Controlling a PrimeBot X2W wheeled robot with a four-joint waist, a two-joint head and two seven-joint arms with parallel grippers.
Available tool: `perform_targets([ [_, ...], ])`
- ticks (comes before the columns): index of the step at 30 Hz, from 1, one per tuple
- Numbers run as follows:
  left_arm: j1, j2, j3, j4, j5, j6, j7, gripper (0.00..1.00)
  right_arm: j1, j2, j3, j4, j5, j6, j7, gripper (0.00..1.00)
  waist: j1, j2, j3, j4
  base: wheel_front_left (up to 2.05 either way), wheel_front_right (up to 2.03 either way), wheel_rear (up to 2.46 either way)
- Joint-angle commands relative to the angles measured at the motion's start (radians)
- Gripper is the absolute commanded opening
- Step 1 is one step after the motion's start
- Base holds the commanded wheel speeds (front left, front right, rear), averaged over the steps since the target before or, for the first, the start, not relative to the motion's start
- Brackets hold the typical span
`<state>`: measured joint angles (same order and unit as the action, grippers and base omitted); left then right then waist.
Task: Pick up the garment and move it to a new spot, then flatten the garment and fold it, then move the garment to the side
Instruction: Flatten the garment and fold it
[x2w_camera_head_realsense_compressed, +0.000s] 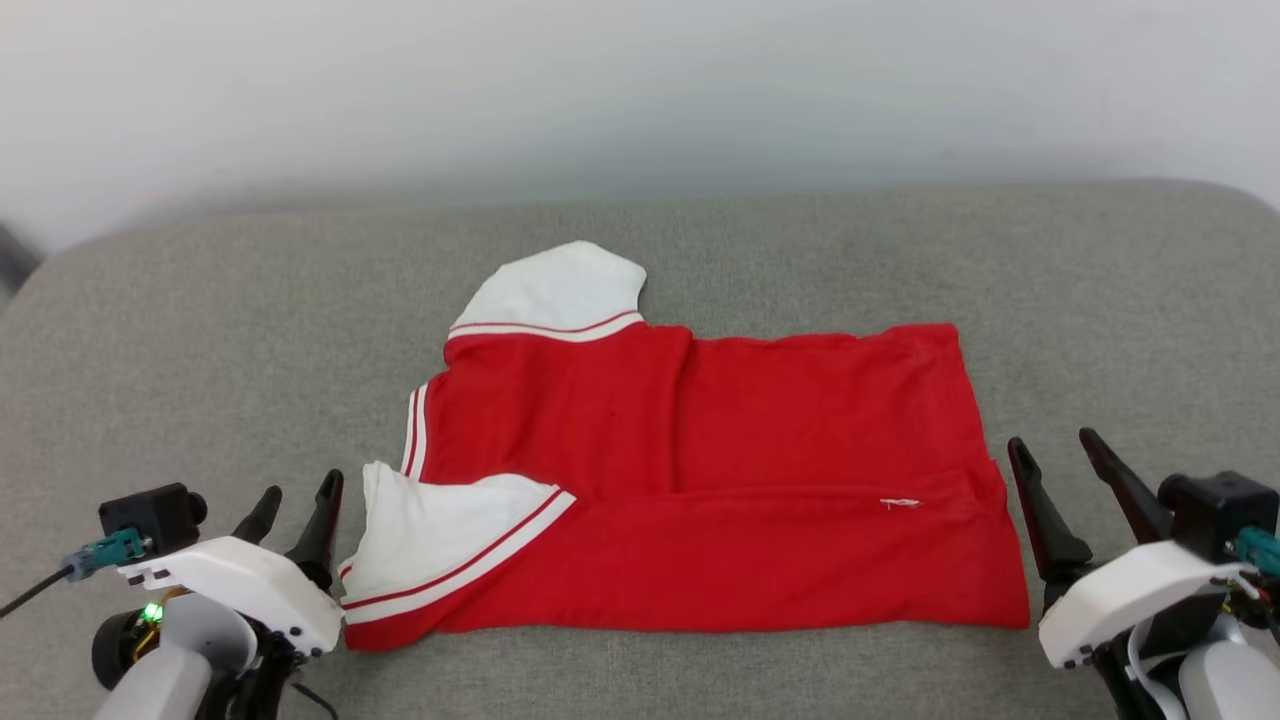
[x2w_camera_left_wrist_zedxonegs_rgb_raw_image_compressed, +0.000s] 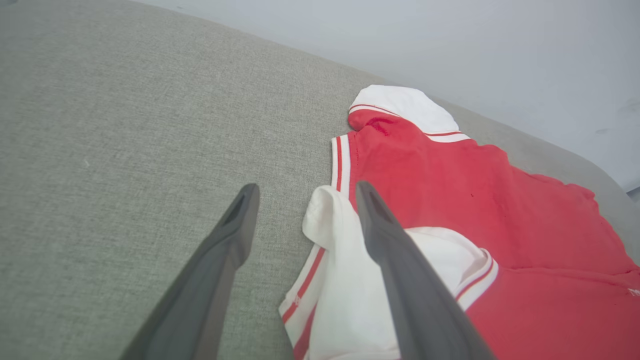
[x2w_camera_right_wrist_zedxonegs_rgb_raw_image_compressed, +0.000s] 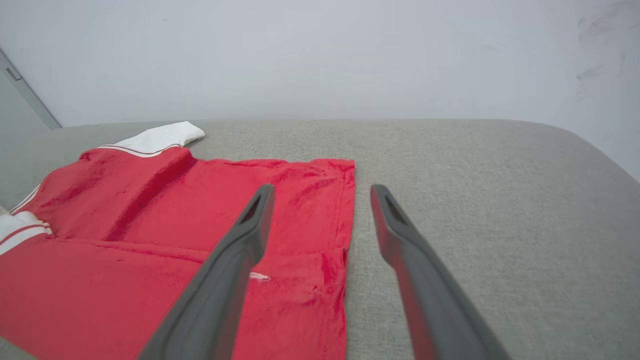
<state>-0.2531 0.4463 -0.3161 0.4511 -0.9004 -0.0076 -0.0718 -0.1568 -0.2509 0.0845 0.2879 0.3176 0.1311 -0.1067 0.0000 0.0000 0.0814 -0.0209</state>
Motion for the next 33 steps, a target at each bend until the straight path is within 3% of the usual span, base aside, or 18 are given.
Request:
perform_targets([
  [1, 0.014, 0.011, 0.002, -0.019, -0.001, 0.006, 0.013, 1.0, 0.02, 0.009, -0.007, -0.016, -0.009, -0.001, -0.006, 1.0, 0.0, 0.0, -0.025, -0.004, 0.0, 0.0, 0.0],
  [10, 0.091, 0.177, -0.051, -0.231, -0.06, 0.038, 0.363, 1.0, 0.156, 0.094, -0.062, -0.2, -0.085, -0.001, 0.033, 1.0, 0.0, 0.0, -0.033, -0.032, 0.0, 0.0, 0.0],
  [14, 0.126, 0.22, -0.057, -0.262, -0.117, 0.065, 0.5, 1.0, 0.174, 0.125, -0.061, -0.255, -0.095, -0.001, 0.055, 1.0, 0.0, 0.0, 0.006, -0.065, 0.0, 0.0, 0.0],
  [19, 0.141, 0.215, -0.06, -0.234, -0.159, 0.083, 0.562, 1.0, 0.168, 0.148, -0.062, -0.273, -0.09, -0.001, 0.071, 1.0, 0.0, 0.0, 0.06, -0.097, 0.0, 0.0, 0.0],
  [24, 0.126, 0.161, -0.096, -0.167, -0.188, 0.06, 0.599, 1.0, 0.15, 0.156, -0.068, -0.26, -0.077, -0.001, 0.086, 1.0, 0.0, 0.0, 0.092, -0.108, 0.0, 0.0, 0.0],
  [25, 0.126, 0.144, -0.104, -0.152, -0.195, 0.052, 0.605, 0.74, 0.148, 0.153, -0.068, -0.256, -0.075, -0.001, 0.092, 1.0, 0.0, 0.0, 0.094, -0.108, 0.0, 0.0, 0.0],
  [26, 0.125, 0.13, -0.111, -0.138, -0.199, 0.044, 0.607, 0.33, 0.144, 0.149, -0.07, -0.251, -0.07, -0.001, 0.1, 1.0, 0.0, 0.0, 0.096, -0.108, 0.0, 0.0, 0.0],
  [27, 0.121, 0.114, -0.116, -0.123, -0.202, 0.035, 0.599, 0.0, 0.14, 0.144, -0.071, -0.246, -0.059, -0.001, 0.111, 1.0, 0.0, 0.0, 0.098, -0.106, 0.0, 0.0, 0.0],
  [33, 0.091, 0.084, -0.104, -0.062, -0.187, 0.006, 0.523, 0.0, 0.12, 0.09, -0.101, -0.202, 0.039, -0.001, 0.247, 1.0, 0.0, 0.0, 0.081, -0.083, 0.0, 0.0, 0.0],
])
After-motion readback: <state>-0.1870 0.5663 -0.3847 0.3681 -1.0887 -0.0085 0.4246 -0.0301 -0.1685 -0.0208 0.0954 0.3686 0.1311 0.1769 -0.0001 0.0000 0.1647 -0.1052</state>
